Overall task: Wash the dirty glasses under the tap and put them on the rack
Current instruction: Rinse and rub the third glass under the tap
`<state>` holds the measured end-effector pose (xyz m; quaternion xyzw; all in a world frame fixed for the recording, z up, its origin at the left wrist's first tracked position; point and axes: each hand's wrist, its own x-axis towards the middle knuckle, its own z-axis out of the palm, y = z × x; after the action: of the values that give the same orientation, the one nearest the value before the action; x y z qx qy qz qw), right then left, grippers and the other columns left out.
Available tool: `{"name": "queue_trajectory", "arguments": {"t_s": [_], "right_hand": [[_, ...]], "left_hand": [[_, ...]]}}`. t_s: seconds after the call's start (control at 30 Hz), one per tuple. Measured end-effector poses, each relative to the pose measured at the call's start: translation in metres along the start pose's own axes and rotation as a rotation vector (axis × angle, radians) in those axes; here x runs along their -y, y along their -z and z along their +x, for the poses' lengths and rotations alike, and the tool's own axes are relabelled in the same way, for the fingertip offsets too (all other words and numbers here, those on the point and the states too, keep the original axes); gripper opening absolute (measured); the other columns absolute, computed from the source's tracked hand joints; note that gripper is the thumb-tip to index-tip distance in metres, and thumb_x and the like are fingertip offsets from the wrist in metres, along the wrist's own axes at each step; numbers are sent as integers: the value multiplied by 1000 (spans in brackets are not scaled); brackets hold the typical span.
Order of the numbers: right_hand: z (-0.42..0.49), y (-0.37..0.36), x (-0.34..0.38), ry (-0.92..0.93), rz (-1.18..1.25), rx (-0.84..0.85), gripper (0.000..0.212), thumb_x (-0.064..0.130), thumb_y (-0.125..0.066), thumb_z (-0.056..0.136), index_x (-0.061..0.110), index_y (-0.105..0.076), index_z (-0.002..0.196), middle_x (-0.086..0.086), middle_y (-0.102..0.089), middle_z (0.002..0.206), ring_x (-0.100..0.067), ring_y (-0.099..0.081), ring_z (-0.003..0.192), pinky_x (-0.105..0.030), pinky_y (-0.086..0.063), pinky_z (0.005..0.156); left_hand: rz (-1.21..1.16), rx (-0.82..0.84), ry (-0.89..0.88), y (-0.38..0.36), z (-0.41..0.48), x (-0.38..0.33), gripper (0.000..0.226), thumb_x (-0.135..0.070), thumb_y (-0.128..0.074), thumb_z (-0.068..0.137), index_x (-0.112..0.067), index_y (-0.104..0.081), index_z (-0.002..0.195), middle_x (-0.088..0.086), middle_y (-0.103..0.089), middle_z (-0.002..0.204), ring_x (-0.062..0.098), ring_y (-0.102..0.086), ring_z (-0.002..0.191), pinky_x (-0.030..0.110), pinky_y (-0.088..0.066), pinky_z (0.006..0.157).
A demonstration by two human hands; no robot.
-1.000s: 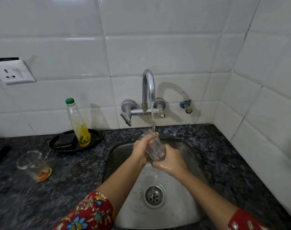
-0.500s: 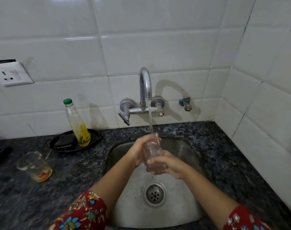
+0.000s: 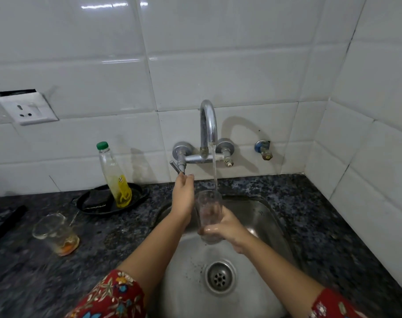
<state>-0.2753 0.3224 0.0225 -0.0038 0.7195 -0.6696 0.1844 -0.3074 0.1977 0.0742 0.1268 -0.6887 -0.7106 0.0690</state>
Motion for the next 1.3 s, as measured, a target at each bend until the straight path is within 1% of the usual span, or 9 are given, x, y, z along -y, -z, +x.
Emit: {"name": "queue_trajectory", "arguments": {"t_s": [0.17,0.3,0.4,0.5,0.7,0.87,1.0,1.13,1.3], "right_hand": [[4,11,-7,-35,134,-147,46,2,-79,68,16,-56,105,-1,-67,99,-14,-65,85,-25,-52,66],[1,6,-8,-1,9,-93,51,6,-79,69,17,-54,112,1,-66,106,-10,-63,91,-20,-49,67],[-6,16,-6,-12,-111,-99,65,11,-82,65,21,-42,114,2,-57,110,-10,-59,95,-22,-49,65],[-10,25,-3,-8,-335,-60,74,19,-87,51,24,-41,109,1,-55,113,-18,-59,100,-36,-56,68],[-4,29,35,60,-786,-108,58,52,-84,47,29,-58,93,10,-65,97,-14,-62,88,-35,-53,81],[15,4,62,120,-975,-134,54,62,-75,54,23,-59,88,6,-64,88,-16,-61,82,-31,-50,67],[21,2,74,123,-950,-213,56,60,-77,56,17,-59,87,1,-64,89,-20,-62,84,-32,-51,69],[7,11,58,97,-734,-319,61,59,-80,57,21,-51,96,4,-63,93,-16,-63,86,-31,-51,68],[-20,17,13,5,-632,-219,64,41,-79,53,26,-44,105,5,-66,95,-16,-68,76,-36,-59,65]], "left_hand": [[50,52,-69,0,-13,5,53,-35,-44,101,-14,-35,149,3,-42,150,17,-41,135,27,-30,106],[112,269,-62,-5,-27,15,53,-40,-56,94,-14,-45,140,-7,-61,119,1,-59,103,11,-46,84],[193,355,-16,-1,-26,24,66,-43,-68,86,-17,-45,141,-2,-65,119,10,-63,108,29,-51,96],[350,318,-14,7,-27,34,41,-48,-57,92,-19,-63,120,3,-70,107,16,-67,99,36,-52,94],[-121,223,540,22,-28,55,58,-48,-27,103,-1,-60,115,20,-70,92,32,-68,74,36,-59,58],[-430,277,785,14,-27,70,64,-49,-23,104,1,-38,142,36,-50,132,32,-70,55,24,-51,38],[-605,169,764,5,-16,68,61,-49,-36,101,2,-47,134,23,-57,118,36,-69,79,26,-56,46],[-621,116,687,-1,-4,54,54,-51,-56,91,-2,-62,112,16,-66,101,26,-63,88,34,-53,79],[-443,413,536,-17,-11,34,32,-34,-72,80,-5,-65,93,15,-70,94,29,-66,86,37,-52,85]]}}
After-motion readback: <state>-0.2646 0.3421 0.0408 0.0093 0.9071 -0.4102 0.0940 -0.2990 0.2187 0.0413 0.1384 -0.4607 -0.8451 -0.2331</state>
